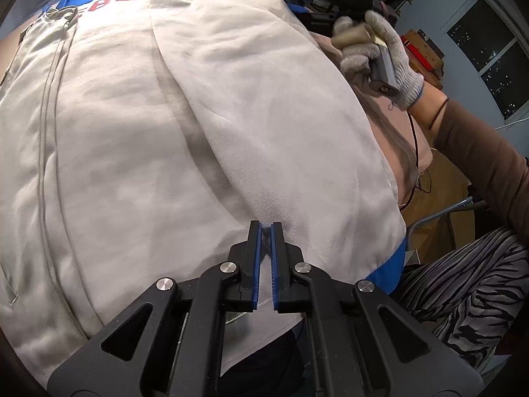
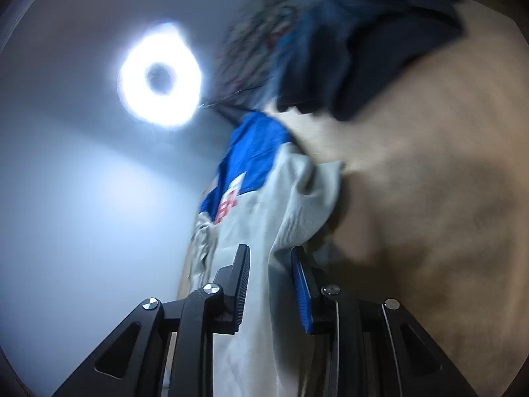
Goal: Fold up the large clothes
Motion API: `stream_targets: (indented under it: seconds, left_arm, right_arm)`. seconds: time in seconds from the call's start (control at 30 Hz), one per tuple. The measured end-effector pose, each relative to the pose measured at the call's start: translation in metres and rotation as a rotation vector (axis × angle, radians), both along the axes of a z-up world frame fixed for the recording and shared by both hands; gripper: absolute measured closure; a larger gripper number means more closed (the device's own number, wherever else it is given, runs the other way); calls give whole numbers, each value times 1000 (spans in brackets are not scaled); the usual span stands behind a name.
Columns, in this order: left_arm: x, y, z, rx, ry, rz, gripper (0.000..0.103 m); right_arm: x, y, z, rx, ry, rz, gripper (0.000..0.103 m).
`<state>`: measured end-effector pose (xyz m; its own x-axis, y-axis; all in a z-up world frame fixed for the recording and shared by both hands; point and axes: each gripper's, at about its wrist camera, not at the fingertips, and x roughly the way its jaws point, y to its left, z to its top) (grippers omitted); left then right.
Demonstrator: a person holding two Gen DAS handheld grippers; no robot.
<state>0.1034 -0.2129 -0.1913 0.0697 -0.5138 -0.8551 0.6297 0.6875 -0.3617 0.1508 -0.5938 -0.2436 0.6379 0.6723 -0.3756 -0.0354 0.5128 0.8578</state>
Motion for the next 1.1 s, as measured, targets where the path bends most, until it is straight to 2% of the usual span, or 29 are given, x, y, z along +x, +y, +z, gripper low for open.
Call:
stream_targets:
  seconds: [0.1, 0.2, 0.23, 0.3, 0.33, 0.37, 0.43, 0.57, 0.6, 0.67, 0.7, 0.73, 0.8, 0.87, 0.93, 1.0, 1.1]
  left_arm:
    - [0, -4, -3, 1, 13, -4, 101]
    - [1, -7, -5, 7, 15, -11, 101]
    - [2, -7, -6, 10, 14, -14, 101]
    - [1, -7, -7, 15, 14, -17, 101]
    - [1, -7, -8, 15, 14, -19, 101]
    - [1, -7, -8, 14, 14, -20, 101]
    - [1, -8, -7, 13, 13, -24, 101]
    - [0, -10, -7, 4, 28, -24, 101]
    - [0, -10, -8, 4, 28, -26, 101]
    - [-2, -11, -7, 7, 28, -29, 101]
    - [-1, -11, -7, 5, 32, -28, 101]
    - [0, -8, -6, 1, 36, -26, 101]
    - [-1, -6, -3, -8, 39, -20, 101]
    - [-1, -3, 0, -20, 45, -14, 99]
    - [-1, 2, 6, -49, 60, -3, 87]
    - [-1, 7, 11, -77, 62, 2, 81]
    - [-3, 10, 16, -90, 61, 8, 81]
  right_arm:
    - [14, -4, -10, 45, 41, -42, 51]
    - [31, -17, -26, 132, 69, -132, 50]
    - [37, -22, -34, 173, 85, -171, 52]
    - [49, -27, -42, 225, 98, -210, 72]
    - [54, -26, -42, 211, 109, -215, 77]
    - [57, -24, -40, 181, 109, -216, 88]
    - [65, -15, -21, 34, 101, -211, 99]
    - [76, -3, 32, -313, 23, -189, 103]
    - [83, 3, 35, -425, 35, -177, 103]
    - [95, 11, 21, -516, 108, -141, 102]
    - [98, 15, 13, -550, 143, -113, 96]
    - [98, 16, 7, -548, 170, -103, 95]
    - [86, 8, 10, -509, 194, -143, 70]
    - [68, 0, 21, -450, 179, -147, 69]
    - [41, -1, 39, -477, 178, -144, 69]
    - [12, 2, 54, -481, 171, -116, 69]
    - [-50, 16, 72, -483, 169, -58, 69]
